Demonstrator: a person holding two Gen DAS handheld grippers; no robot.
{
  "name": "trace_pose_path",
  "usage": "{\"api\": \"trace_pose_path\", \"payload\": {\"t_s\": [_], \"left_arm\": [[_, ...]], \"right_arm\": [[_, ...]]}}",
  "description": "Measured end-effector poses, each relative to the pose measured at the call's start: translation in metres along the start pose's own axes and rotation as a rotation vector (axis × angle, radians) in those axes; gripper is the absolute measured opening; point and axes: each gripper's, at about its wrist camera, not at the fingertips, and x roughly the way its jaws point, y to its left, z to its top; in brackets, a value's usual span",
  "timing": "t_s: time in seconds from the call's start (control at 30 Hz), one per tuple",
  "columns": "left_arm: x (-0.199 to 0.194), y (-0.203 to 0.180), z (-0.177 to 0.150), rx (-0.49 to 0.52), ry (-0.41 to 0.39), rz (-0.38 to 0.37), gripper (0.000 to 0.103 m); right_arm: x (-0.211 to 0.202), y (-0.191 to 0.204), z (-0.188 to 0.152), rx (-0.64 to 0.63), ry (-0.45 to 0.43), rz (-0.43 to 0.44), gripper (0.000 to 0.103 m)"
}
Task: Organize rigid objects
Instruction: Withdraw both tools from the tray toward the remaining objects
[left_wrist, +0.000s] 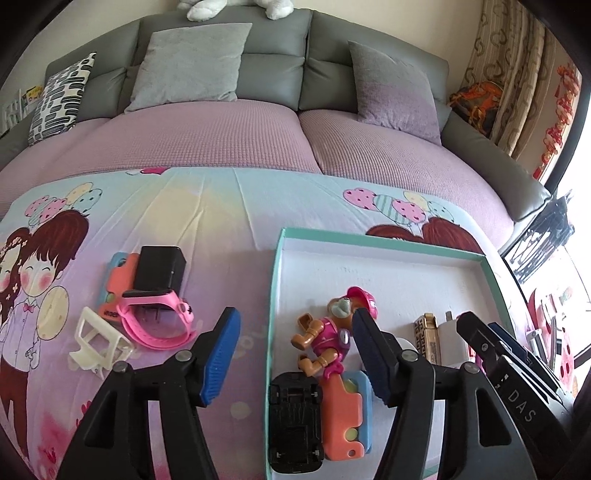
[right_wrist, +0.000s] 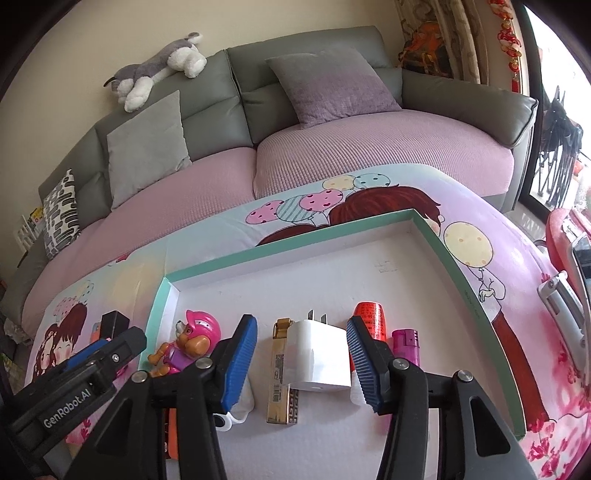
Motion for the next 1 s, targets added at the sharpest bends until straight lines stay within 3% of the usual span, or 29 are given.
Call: {"api": "trace_pose_path", "payload": {"t_s": [0.1, 0.27, 0.5, 0.6, 0.7, 1.0], "left_arm": [[0.000, 0.004, 0.001, -0.012, -0.001, 0.029, 0.067], [0.001, 0.009, 0.001, -0.016, -0.009, 0.084, 0.081], [0.003, 0.019, 0.001, -0.051, -0.021, 0.149, 0.083], [0.005, 0.025, 0.000, -0.069, -0.010, 0.163, 0.097], [0.005, 0.028, 0.000, -0.078, -0.011, 0.176, 0.098], [0.001, 0.032, 0.000, -0.093, -0.045, 0.193, 0.098]], "right_arm": [[0.002, 0.001, 0.000, -0.001, 0.004, 0.004, 0.058], [0.002, 0.004, -0.001, -0.022, -0.001, 0.000, 0.070], [0.004, 0.006, -0.001, -0.037, -0.005, -0.001, 0.088], [0.004, 0.006, -0.001, -0.037, -0.007, -0.001, 0.094], [0.005, 0.007, -0.001, -0.039, -0.005, -0.001, 0.102], [0.004, 0.005, 0.000, -0.026, -0.018, 0.000, 0.103]]}}
